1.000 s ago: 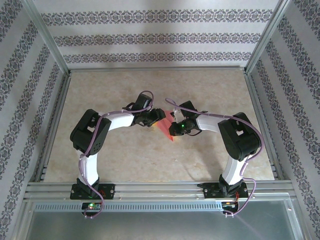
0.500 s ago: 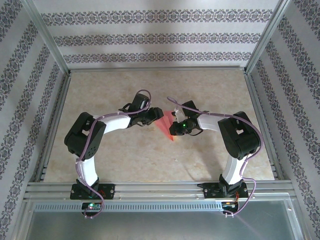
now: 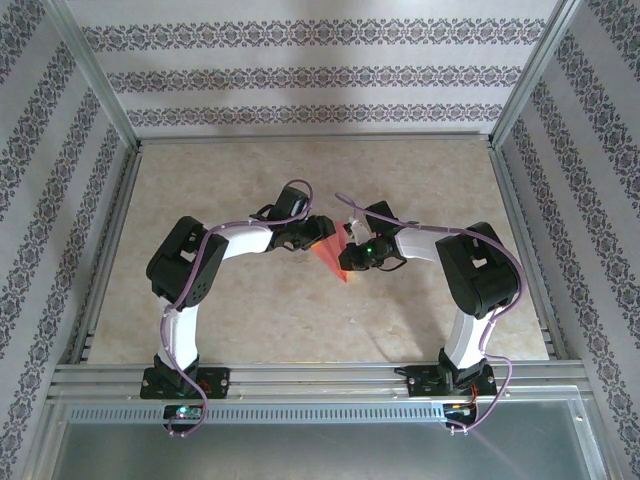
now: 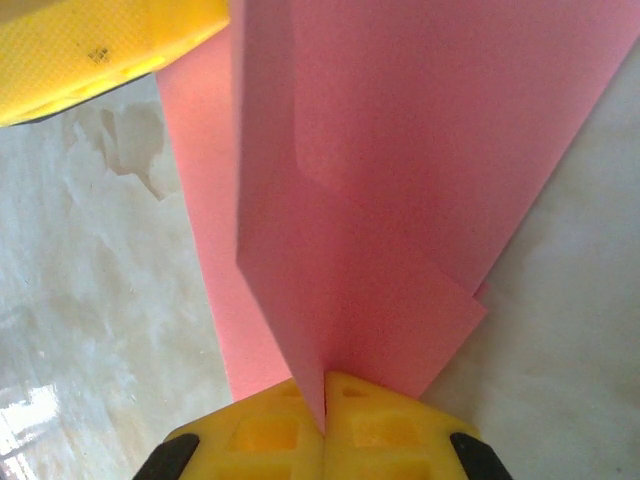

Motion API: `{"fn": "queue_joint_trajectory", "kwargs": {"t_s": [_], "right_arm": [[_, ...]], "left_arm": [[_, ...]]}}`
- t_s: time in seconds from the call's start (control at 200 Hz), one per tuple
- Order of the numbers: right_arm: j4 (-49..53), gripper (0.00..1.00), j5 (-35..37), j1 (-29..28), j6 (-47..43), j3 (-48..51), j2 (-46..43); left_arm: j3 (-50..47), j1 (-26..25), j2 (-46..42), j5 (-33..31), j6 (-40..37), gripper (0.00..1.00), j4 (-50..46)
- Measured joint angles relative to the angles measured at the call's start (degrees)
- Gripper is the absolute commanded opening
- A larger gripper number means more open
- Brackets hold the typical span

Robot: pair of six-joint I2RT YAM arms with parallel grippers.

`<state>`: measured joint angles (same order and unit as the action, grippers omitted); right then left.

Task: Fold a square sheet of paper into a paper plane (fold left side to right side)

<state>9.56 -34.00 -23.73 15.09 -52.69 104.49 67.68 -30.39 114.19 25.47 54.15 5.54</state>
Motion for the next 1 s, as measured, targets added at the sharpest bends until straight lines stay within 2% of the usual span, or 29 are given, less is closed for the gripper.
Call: {"fn": "queue_joint_trajectory", "kwargs": {"t_s": [0.73, 1.004], "right_arm": [[0.0, 0.12, 0.0, 0.0, 0.0, 0.0, 0.0], [0.0, 0.23, -1.3, 0.0, 0.2, -0.1, 0.0]], "left_arm": [[4.1, 0.0, 3.0, -0.5, -3.0, 0.48, -6.0], [4.2, 0.0, 3.0, -0.5, -3.2, 0.48, -6.4]]}}
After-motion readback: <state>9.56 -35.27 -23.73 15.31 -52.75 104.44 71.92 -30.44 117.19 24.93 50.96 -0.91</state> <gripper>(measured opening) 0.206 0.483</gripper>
